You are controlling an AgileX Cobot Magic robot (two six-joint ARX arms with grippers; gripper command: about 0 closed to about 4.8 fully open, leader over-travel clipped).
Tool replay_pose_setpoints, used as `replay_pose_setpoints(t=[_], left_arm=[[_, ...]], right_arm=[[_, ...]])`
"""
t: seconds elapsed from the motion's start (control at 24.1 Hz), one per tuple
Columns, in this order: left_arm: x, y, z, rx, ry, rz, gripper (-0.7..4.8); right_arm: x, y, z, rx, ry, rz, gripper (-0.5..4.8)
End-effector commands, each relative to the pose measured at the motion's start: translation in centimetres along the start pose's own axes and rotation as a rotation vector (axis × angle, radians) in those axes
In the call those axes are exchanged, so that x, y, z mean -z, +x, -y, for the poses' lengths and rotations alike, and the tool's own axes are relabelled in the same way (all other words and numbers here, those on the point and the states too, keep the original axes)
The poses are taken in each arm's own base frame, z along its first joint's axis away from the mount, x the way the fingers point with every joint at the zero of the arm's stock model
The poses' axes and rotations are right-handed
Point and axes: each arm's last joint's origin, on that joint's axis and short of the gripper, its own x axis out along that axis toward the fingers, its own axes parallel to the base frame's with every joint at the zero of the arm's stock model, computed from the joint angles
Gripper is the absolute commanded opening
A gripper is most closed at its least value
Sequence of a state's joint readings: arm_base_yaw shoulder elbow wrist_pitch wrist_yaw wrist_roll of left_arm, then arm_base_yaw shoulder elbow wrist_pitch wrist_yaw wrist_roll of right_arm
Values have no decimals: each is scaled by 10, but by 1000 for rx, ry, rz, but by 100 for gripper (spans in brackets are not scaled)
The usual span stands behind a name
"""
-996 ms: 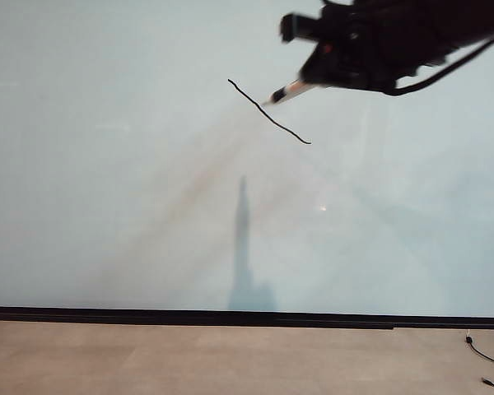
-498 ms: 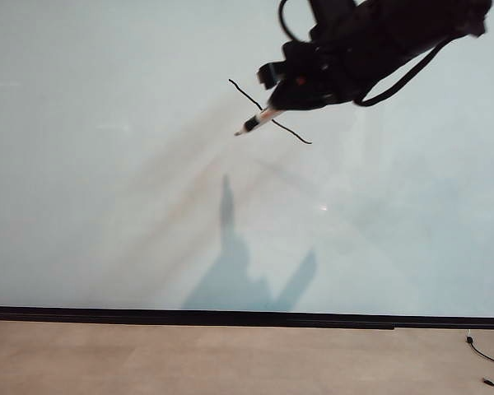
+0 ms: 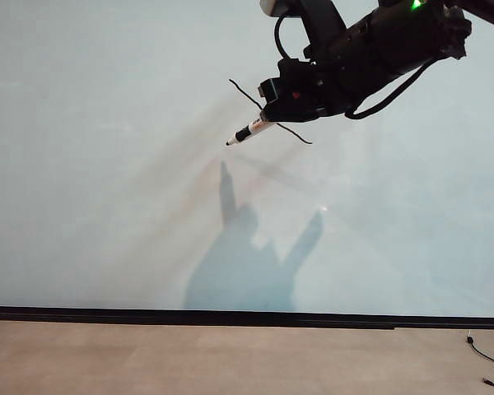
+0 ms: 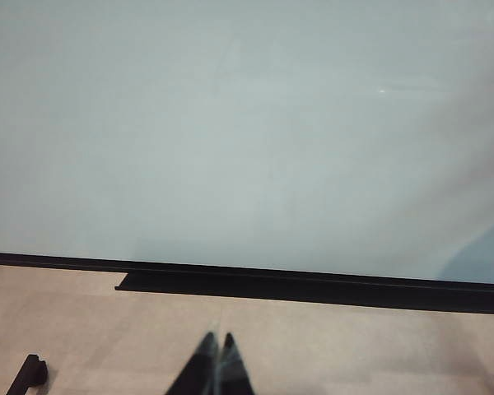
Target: Pick up the pen on the shelf to the right of the whiteboard and draw a cross mark.
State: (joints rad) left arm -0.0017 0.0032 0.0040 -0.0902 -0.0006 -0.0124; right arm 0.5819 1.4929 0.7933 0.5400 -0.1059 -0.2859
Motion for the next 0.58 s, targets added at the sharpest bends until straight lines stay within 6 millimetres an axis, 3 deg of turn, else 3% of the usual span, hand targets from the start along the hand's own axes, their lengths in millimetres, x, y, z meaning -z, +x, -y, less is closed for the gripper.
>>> replay_pose_setpoints(t=[0.04,0.58], left_arm=[[-2,0,0,4,4,12,-4],[-2,0,0,5,5,12,-4]], right_arm=[[-7,1,1,0,-6,29,-4],[-11,4,6,-5,-7,48,-4]])
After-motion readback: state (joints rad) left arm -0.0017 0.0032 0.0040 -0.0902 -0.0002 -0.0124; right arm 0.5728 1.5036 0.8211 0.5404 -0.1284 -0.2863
